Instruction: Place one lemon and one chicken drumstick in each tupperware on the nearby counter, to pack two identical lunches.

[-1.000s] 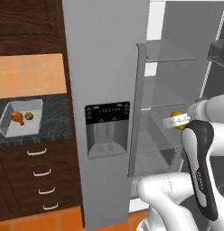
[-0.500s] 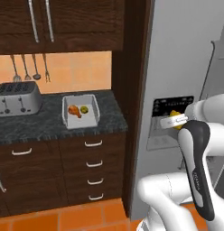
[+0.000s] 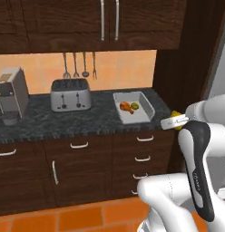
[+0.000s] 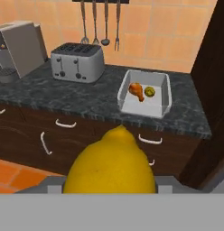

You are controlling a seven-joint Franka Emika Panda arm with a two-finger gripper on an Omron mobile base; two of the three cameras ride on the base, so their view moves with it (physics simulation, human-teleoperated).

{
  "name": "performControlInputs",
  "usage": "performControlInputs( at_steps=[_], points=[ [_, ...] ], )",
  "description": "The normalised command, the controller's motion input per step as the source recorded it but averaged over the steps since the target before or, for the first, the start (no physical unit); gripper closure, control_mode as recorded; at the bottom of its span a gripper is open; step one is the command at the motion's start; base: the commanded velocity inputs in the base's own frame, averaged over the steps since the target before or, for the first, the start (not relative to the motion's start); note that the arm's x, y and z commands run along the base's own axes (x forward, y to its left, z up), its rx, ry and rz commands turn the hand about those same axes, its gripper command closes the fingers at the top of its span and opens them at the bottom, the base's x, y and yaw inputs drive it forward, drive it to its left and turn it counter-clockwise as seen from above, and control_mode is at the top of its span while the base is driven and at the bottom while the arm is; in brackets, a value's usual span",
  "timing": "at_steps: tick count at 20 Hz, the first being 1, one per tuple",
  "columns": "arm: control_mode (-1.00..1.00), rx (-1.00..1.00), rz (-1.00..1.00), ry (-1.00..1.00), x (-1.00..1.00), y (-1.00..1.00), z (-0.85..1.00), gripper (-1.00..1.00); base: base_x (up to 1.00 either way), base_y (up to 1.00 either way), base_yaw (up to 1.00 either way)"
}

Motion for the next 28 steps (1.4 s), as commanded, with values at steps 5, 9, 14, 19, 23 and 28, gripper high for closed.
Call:
performControlInputs(
  at_steps=[5, 9, 14, 19, 23, 28],
  points=[
    [1.00, 0.00, 0.00, 0.00, 0.00, 0.00, 0.00, 1.00, 0.38, 1.00, 0.06],
    [1.00, 0.00, 0.00, 0.00, 0.00, 0.00, 0.00, 1.00, 0.43, 1.00, 0.06],
    [1.00, 0.00, 0.00, 0.00, 0.00, 0.00, 0.00, 1.00, 0.61, 1.00, 0.05],
    [1.00, 0.00, 0.00, 0.00, 0.00, 0.00, 0.00, 1.00, 0.73, 1.00, 0.01],
    [1.00, 0.00, 0.00, 0.00, 0.00, 0.00, 0.00, 1.00, 0.73, 1.00, 0.00],
    [1.00, 0.00, 0.00, 0.00, 0.00, 0.00, 0.00, 1.00, 0.75, 1.00, 0.00]
  ],
)
